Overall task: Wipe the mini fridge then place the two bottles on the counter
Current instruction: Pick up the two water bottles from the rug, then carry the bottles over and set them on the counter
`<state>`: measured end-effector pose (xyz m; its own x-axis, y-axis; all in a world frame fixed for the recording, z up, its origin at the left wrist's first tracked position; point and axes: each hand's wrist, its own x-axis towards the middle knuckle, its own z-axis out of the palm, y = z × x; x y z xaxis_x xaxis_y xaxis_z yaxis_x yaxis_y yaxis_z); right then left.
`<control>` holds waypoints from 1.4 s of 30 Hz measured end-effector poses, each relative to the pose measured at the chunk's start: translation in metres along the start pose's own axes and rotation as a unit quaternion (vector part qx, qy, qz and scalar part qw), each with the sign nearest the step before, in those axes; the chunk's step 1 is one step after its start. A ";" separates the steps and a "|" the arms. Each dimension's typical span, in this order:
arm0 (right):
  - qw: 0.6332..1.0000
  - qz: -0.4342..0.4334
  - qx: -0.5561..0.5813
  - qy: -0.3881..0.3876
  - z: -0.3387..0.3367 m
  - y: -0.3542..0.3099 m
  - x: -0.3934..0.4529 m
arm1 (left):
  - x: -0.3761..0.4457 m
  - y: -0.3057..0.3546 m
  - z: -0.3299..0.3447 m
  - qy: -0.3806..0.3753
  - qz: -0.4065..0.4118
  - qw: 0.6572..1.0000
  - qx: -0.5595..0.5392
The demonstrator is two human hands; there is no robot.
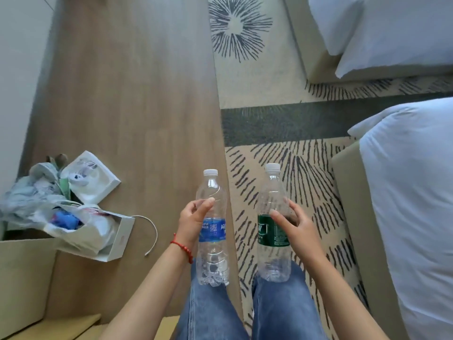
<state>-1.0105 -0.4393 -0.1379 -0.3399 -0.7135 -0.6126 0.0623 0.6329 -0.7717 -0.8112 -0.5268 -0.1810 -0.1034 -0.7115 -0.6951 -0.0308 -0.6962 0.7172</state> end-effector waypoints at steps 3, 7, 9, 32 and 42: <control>0.999 -0.016 -0.022 -0.038 0.010 -0.018 0.004 | -0.014 0.009 -0.010 0.043 -0.005 0.998 -0.040; 0.991 -0.039 -0.054 -0.116 0.012 -0.033 0.022 | -0.029 0.008 -0.009 0.097 -0.001 0.992 -0.080; 0.983 -0.049 -0.071 -0.160 0.009 -0.041 0.034 | -0.034 0.003 -0.004 0.125 -0.004 0.987 -0.104; 0.788 -0.126 -0.302 -0.521 0.092 -0.042 -0.068 | -0.249 -0.115 -0.008 0.482 0.053 0.788 -0.379; 0.694 -0.126 -0.365 -0.607 0.118 0.053 -0.211 | -0.378 -0.234 -0.024 0.537 0.059 0.717 -0.440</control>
<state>-0.8245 -0.2906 -0.0699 0.8157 -0.2757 -0.5086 -0.4989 0.1100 -0.8597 -0.7411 -0.0972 -0.0870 0.7864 -0.1034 -0.6090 0.6039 -0.0788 0.7932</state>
